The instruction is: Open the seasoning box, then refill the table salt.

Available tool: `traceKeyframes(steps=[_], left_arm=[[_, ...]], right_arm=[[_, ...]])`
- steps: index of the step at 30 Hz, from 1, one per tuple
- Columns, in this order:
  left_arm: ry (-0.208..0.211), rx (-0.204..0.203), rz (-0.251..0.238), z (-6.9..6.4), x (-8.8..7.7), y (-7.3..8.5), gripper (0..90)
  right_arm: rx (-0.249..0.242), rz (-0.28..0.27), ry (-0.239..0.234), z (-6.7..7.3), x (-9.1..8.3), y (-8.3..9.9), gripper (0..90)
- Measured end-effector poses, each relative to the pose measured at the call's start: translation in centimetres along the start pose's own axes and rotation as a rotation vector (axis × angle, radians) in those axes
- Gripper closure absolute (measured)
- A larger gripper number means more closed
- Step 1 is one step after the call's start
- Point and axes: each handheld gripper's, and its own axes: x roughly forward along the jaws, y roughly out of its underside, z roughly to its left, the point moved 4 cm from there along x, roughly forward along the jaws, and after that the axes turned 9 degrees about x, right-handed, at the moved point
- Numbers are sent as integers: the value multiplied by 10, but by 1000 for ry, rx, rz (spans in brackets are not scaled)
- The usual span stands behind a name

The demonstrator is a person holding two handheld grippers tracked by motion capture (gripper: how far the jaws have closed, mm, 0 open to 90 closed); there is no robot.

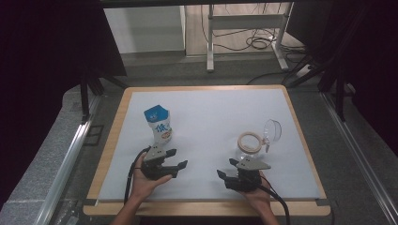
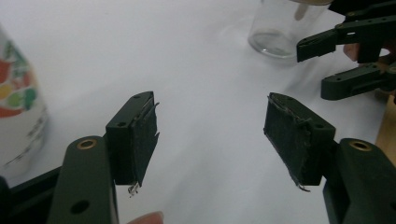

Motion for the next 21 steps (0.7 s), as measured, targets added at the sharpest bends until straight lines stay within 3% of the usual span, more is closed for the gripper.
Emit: traceKeyframes(steps=[7, 9, 21], left_arm=[[-44, -33, -13, 13, -11, 5, 355], [-74, -59, -28, 22, -19, 7, 359], [-132, -93, -47, 44, -35, 5, 390]], right_arm=[[-3, 0, -4, 2, 0, -1, 336], [2, 0, -3, 1, -1, -2, 336], [-4, 16, 6, 1, 1, 2, 336]])
